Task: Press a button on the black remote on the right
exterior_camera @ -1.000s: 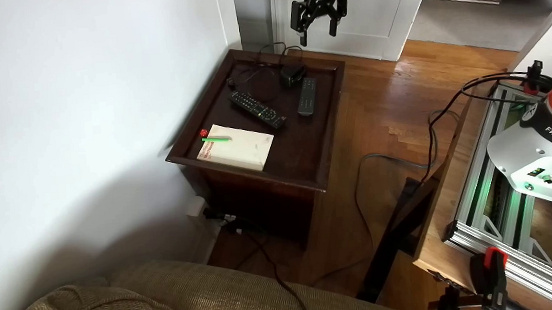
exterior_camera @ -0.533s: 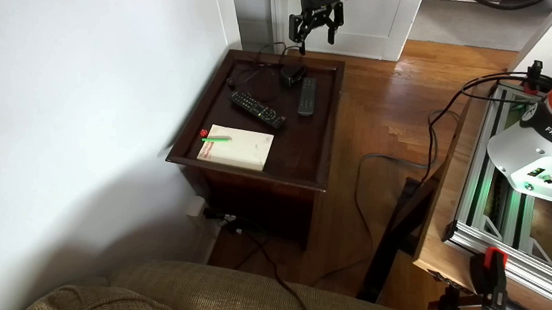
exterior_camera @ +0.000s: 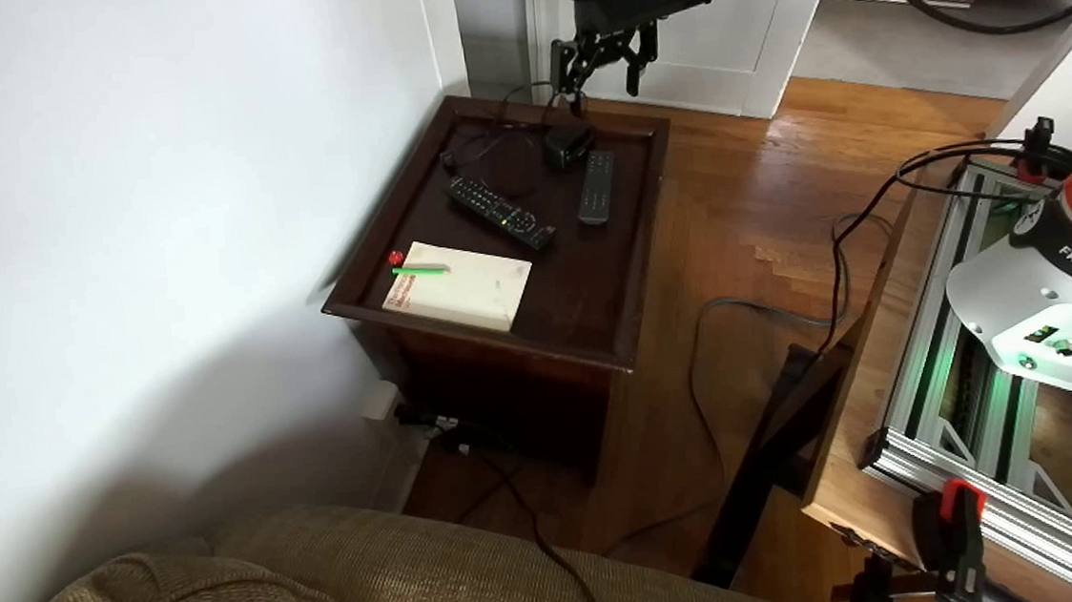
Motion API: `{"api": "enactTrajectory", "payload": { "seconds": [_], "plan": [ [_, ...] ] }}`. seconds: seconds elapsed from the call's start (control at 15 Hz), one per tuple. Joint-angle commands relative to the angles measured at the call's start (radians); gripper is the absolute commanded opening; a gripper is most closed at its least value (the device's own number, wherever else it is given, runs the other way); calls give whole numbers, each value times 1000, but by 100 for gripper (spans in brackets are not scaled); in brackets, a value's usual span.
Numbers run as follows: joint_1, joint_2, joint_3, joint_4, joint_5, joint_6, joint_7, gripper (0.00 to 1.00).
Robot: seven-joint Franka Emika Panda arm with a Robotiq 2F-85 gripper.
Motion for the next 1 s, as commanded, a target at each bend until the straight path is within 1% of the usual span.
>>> {"api": "enactTrajectory", "payload": {
  "seconds": [0.0,0.07,0.2,0.27,0.67,0.73,0.93],
  "plan": [
    [69,29,-18,-45,-37,69,115,91],
    [79,39,-15,-46,-30,74,129,73],
    [105,59,-20,-55,-32,117,171,58],
    [114,70,-22,-53,-33,135,185,49],
    [149,135,-41,-31,-31,193,238,4],
    [155,144,-46,-30,-32,202,249,1],
    [177,168,-67,-27,-34,227,285,0]
  ]
}}
